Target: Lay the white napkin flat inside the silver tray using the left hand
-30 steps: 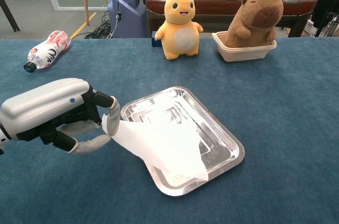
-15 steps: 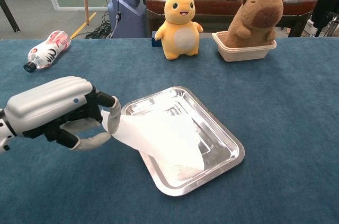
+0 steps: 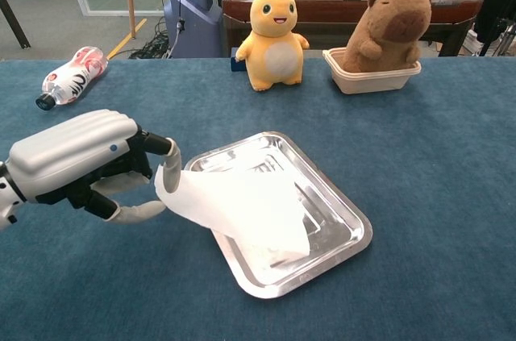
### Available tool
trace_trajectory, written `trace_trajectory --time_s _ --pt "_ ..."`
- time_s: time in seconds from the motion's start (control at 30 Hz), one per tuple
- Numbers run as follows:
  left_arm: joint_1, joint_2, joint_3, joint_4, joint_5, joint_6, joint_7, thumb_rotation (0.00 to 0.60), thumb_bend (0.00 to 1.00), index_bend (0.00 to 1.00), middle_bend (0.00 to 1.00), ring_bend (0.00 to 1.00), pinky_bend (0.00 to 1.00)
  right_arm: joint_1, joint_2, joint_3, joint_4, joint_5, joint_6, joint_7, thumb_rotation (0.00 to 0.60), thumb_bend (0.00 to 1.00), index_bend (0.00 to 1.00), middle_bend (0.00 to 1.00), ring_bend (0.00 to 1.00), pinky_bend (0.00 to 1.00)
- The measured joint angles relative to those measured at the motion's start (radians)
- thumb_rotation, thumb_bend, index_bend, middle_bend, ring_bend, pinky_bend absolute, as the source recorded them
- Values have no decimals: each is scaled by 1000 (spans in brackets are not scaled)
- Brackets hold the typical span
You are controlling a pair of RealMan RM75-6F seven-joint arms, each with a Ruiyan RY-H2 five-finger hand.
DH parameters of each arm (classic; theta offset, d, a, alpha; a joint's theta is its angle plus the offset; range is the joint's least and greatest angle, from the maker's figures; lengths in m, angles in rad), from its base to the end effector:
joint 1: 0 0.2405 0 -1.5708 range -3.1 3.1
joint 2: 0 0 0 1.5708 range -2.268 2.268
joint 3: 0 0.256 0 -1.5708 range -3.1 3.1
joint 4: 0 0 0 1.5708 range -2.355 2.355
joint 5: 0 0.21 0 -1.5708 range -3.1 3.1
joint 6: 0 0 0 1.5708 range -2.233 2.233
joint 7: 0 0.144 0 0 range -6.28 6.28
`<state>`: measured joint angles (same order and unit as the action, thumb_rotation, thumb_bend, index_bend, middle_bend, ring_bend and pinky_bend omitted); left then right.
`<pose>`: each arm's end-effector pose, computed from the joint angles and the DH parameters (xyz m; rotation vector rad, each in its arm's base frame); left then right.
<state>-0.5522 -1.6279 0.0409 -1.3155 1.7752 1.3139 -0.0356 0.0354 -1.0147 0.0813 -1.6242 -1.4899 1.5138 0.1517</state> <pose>-0.1689 0.2523 -0.0268 -2.0444 -0.7513 -1.3529 -0.3203 -0.1720 0.2005 1.2924 -0.9295 0.9571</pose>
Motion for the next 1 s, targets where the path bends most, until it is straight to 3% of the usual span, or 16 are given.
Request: trace_trajectory --time_s 0.33,1.0 --pt "11 -17 -26 3 -52 -9 61 600 219 439 1000 959 979 -1 0 0 0 0 1 0 600 13 474 580 499 698" --pt "12 -32 -82 48 -164 -58 92 600 192 427 1000 963 983 -2 2 0 -1 -2 2 1 600 12 474 580 499 698"
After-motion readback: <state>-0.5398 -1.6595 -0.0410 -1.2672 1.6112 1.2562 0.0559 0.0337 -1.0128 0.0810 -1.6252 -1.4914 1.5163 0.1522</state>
